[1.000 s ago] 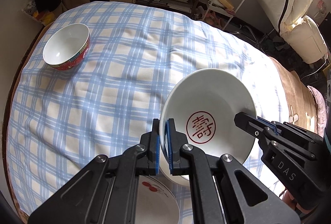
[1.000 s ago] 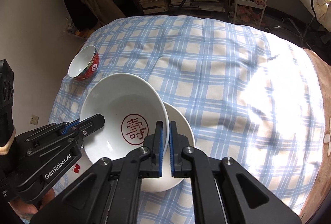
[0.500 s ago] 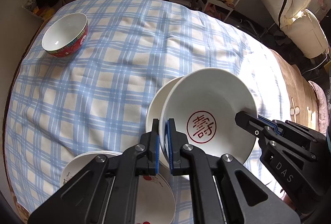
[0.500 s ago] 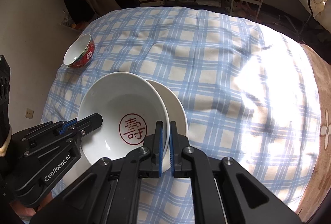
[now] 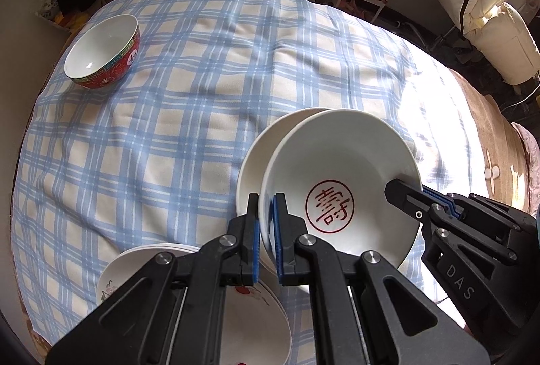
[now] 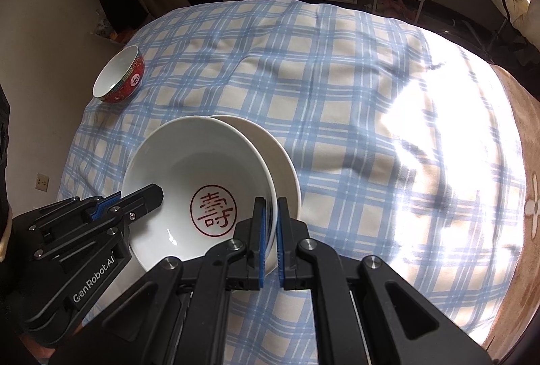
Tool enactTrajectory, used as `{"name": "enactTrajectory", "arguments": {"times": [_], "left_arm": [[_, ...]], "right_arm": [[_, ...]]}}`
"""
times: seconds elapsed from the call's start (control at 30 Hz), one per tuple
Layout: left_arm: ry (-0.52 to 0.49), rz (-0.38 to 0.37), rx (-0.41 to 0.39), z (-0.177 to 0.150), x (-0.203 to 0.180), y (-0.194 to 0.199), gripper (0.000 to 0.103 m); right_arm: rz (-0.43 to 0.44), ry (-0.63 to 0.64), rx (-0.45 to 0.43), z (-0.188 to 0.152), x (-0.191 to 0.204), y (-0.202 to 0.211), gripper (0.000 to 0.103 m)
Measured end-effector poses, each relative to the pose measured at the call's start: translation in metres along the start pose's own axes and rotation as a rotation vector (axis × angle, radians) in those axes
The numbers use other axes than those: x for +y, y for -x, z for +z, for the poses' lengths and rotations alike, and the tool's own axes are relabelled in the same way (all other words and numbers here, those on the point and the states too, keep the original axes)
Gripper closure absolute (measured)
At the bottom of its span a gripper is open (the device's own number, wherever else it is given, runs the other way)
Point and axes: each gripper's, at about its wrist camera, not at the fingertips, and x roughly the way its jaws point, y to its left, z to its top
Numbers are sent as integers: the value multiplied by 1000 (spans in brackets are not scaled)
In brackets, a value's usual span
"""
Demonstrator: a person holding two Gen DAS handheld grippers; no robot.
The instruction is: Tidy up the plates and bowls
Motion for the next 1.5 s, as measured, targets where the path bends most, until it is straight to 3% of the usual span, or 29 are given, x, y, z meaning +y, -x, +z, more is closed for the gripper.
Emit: {"name": "enactTrajectory", "arguments": {"times": [0.37,0.6,0.97,1.5], "left_arm": [[-17,10,28,-1,0,-11,94],[-80,63,8,-2,-10,-13,93],[-99,52,34,-4,-7,-18,93],[-138,80,-14,-9,-8,1,93]], "right_arm": [[11,-1,18,5,-4,-11,96],[1,-4,29,7,-5,-16,96],[-11,24,39,6,-3,-22,97],[9,-1,69,6,-7,-21,97]]}}
